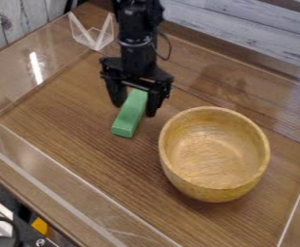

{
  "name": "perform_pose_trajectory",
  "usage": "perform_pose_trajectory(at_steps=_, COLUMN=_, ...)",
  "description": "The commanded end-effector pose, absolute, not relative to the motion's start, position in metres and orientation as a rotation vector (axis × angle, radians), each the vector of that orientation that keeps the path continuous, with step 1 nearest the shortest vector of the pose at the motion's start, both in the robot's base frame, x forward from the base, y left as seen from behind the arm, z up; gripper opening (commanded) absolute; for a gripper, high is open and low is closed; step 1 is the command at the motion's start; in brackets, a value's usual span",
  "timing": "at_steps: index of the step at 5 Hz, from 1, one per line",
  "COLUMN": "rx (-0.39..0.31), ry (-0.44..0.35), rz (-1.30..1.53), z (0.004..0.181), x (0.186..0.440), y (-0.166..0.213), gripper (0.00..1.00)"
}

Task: Put the green block in the brown bowl

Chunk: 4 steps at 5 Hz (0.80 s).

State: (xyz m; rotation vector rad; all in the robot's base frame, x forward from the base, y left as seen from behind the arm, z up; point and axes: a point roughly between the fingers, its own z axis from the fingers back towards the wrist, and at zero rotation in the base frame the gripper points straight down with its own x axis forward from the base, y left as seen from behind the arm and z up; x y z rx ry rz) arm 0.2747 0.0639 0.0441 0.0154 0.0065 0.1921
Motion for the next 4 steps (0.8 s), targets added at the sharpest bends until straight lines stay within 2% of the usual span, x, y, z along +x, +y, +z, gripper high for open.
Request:
perform_pose_trajectory(at_steps=1, rx=0.018, ry=-0.034, rz=0.233, z=0.043, x=0.278, y=0.072, gripper=1.0)
perform_pose_trajectory(at_steps=4, rx=0.003, ry=-0.071, rz=0.306, z=0.063, x=0.278, y=0.071, gripper=1.0)
